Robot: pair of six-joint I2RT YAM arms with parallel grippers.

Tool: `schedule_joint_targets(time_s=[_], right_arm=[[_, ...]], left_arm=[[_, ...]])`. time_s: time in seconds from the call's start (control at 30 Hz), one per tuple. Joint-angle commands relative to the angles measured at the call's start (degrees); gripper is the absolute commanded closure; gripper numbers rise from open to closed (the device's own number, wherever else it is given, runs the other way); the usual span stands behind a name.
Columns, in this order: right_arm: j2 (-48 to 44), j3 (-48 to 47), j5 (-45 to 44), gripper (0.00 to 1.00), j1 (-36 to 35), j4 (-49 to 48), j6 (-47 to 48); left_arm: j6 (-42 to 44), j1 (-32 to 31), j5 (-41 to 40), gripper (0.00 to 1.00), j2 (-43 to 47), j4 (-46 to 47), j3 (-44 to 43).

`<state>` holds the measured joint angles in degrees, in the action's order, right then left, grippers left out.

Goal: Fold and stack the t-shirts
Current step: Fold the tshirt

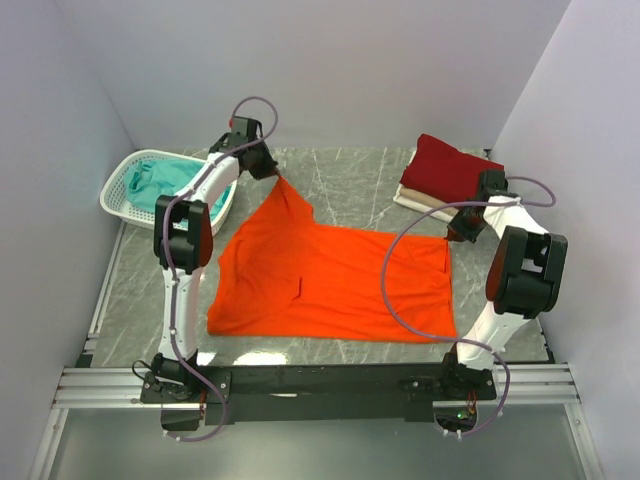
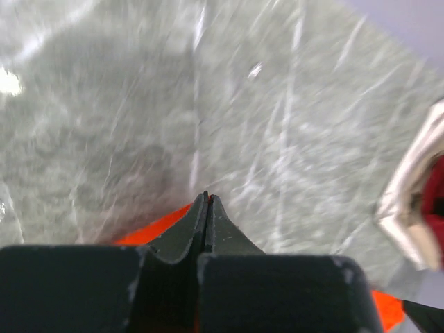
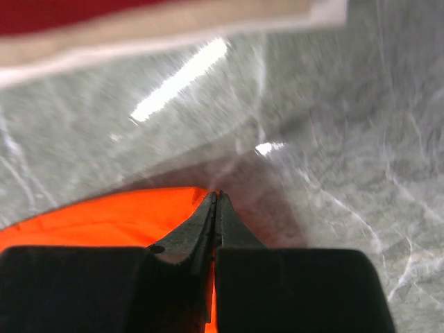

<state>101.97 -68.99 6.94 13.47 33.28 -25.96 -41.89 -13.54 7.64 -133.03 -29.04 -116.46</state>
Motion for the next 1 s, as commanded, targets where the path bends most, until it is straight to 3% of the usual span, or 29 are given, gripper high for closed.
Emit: schedule_joint_targets(time_s=[0.0,0.2,0.33,0.7,0.97], right_arm=[[2.1,-4.9,-0.9,1.00,-0.3,0.7,-0.8],[5.3,-11.5,-0.3,1.00,-0.4,1.7,-1.2],[5.3,-14.3,0.5,1.00,-0.4,1.4,-0.9],[-1.4,-5.7,-0.3,1.00,-1.4,-3.3,3.6],[-6.0,-0.5,-3.2,1.00,-2.2,-4.6,4.8]], left_arm=[[-1.8,1.5,3.3,1.00,-1.5,3.1,-5.4],[-1.5,2.8,6.9,1.00,-4.1,4.3,-13.0],[-0.4,3.3,8.4,1.00,-0.6,5.0,-10.6],[1.4,3.3,7.5,1.00,29.1,6.5,29.5],[-1.0,3.3,5.2,1.00,44.7,3.8,45.3]])
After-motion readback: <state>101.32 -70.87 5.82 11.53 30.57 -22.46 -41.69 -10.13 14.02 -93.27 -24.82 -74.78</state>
